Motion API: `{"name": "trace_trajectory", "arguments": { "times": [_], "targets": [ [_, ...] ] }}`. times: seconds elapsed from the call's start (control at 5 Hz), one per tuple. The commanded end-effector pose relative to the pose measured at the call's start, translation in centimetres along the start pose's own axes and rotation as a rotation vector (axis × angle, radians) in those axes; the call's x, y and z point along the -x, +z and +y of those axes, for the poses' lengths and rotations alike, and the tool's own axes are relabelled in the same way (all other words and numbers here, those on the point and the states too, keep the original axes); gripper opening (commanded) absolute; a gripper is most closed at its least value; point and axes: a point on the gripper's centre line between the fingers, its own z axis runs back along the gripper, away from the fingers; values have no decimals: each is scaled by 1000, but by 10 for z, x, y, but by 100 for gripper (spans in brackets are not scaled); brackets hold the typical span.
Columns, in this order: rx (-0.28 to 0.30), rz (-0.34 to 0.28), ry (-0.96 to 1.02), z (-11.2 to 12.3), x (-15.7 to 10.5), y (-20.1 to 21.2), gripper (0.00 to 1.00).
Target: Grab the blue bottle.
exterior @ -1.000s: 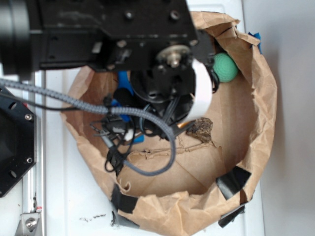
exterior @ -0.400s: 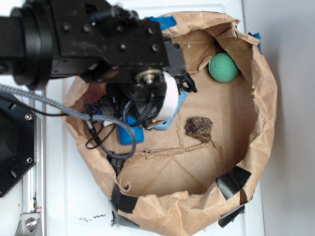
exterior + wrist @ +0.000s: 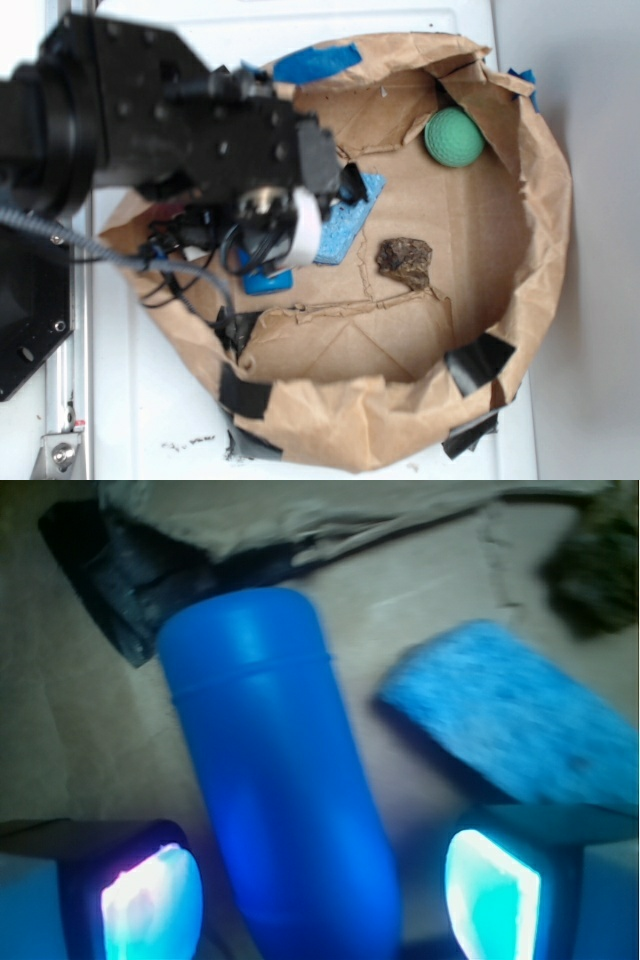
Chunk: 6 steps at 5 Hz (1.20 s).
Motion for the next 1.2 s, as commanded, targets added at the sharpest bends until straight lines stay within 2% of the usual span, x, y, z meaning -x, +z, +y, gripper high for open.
{"name": "trace_trajectory", "arguments": {
  "times": [0.0, 0.2, 0.4, 0.6, 0.8, 1.0],
  "targets": [
    [2, 13, -48, -15, 0, -11, 100],
    [7, -2, -38, -11, -3, -8, 100],
    [26, -15, 17, 0, -8, -1, 0],
    [40, -40, 101, 10, -10, 19, 0],
    [23, -95, 239, 31, -16, 52, 0],
    [-5, -154, 483, 39, -23, 90, 0]
  ]
}}
